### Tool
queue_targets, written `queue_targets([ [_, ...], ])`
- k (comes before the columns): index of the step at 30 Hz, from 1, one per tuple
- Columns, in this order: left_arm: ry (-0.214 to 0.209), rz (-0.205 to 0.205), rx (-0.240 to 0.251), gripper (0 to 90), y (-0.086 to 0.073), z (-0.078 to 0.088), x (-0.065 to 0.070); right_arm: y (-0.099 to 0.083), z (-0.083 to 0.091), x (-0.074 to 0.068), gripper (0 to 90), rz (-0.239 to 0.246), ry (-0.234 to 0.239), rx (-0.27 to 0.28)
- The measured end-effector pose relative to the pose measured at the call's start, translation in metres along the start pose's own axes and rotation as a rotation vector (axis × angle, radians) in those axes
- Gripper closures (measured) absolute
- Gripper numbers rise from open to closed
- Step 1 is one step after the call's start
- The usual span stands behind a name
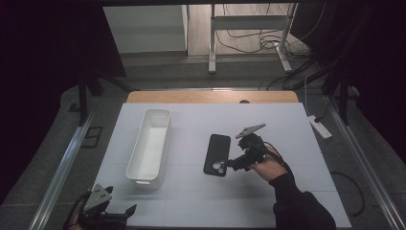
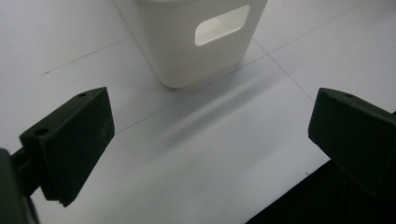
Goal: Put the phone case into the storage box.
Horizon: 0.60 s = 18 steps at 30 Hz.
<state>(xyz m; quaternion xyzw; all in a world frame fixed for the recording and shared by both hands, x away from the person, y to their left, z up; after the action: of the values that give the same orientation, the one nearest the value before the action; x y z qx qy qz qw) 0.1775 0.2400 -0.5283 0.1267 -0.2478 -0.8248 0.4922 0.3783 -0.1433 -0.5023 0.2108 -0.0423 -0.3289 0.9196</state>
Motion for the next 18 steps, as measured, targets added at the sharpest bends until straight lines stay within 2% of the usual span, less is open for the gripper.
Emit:
queue_targets([
  [11,0.000,-0.002,0.001,1.1,0.000,0.000,0.000,0.019,-0.011,-0.004,0.0,0.014,0.016,-0.021],
  [18,0.001,-0.004,0.001,1.0,0.000,0.000,0.000,0.032,-0.020,-0.005,0.0,0.025,0.006,-0.041],
])
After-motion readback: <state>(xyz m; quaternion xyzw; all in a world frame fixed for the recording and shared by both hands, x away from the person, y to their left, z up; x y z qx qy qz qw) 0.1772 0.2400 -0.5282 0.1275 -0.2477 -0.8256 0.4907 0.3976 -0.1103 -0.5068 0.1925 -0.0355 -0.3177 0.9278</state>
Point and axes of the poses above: each handheld gripper's, and its own axes: z roughly backward along the jaws, y roughly out of its top, x roughly to its right, the point moved 5 cm from there along -z, roughly forward along the jaws, and after that the axes turned 13 degrees about -x, right-handed, at the moved point
